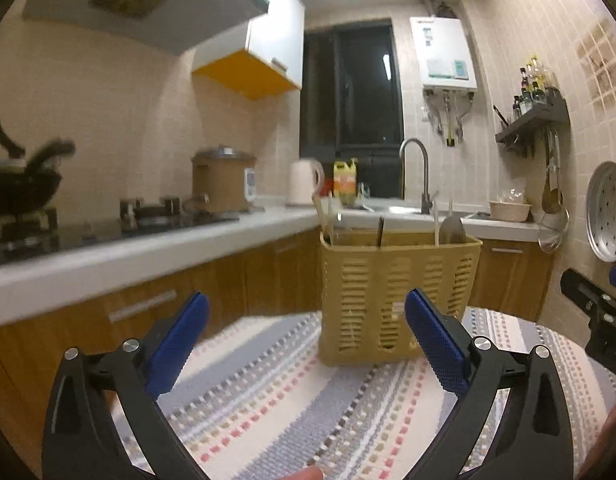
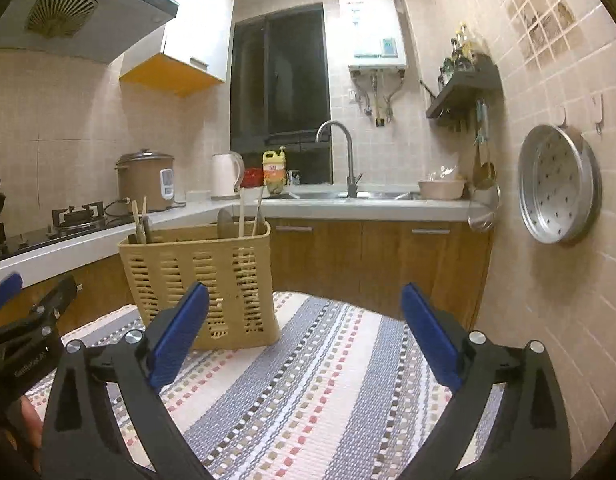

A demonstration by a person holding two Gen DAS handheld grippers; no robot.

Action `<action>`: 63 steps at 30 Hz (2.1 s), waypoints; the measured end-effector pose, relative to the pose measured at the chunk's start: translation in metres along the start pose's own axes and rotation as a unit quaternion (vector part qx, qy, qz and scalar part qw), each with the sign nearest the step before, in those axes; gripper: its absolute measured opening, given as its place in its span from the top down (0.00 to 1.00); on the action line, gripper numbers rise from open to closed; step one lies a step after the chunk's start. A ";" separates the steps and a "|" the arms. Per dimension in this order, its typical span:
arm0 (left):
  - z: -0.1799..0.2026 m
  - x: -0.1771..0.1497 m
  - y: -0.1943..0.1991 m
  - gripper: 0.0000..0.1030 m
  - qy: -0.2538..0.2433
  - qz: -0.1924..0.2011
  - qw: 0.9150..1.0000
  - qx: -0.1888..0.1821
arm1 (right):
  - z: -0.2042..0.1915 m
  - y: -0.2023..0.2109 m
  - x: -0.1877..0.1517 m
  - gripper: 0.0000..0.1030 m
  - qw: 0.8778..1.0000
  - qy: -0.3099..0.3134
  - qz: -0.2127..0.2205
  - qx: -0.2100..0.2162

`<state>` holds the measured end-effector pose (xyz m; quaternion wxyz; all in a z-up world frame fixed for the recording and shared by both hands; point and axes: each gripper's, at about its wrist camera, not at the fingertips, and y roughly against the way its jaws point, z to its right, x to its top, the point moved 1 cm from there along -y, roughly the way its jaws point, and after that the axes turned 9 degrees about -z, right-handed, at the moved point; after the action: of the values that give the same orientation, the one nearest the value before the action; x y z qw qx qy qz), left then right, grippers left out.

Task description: Organize utensils

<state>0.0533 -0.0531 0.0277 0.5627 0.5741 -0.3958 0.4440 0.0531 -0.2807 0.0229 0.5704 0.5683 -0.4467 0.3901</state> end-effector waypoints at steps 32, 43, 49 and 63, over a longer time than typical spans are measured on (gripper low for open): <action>-0.004 -0.004 -0.016 0.07 0.004 -0.025 1.000 0.004 | 0.010 -0.016 -0.002 0.08 0.999 -0.001 -0.039 0.007; 0.010 -0.006 -0.003 0.07 -0.030 0.006 0.999 0.022 | 0.008 -0.025 -0.004 0.08 0.998 0.001 -0.059 0.009; 0.012 -0.005 -0.002 0.07 -0.037 0.002 0.999 0.015 | 0.005 -0.025 -0.005 0.08 0.998 0.007 -0.059 0.007; 0.008 -0.004 -0.002 0.07 -0.028 -0.002 1.000 0.010 | 0.012 -0.019 -0.003 0.08 0.999 -0.010 -0.047 0.012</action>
<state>0.0546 -0.0609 0.0235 0.5467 0.5925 -0.4058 0.4305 0.0698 -0.2938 0.0139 0.5769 0.5992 -0.4205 0.3622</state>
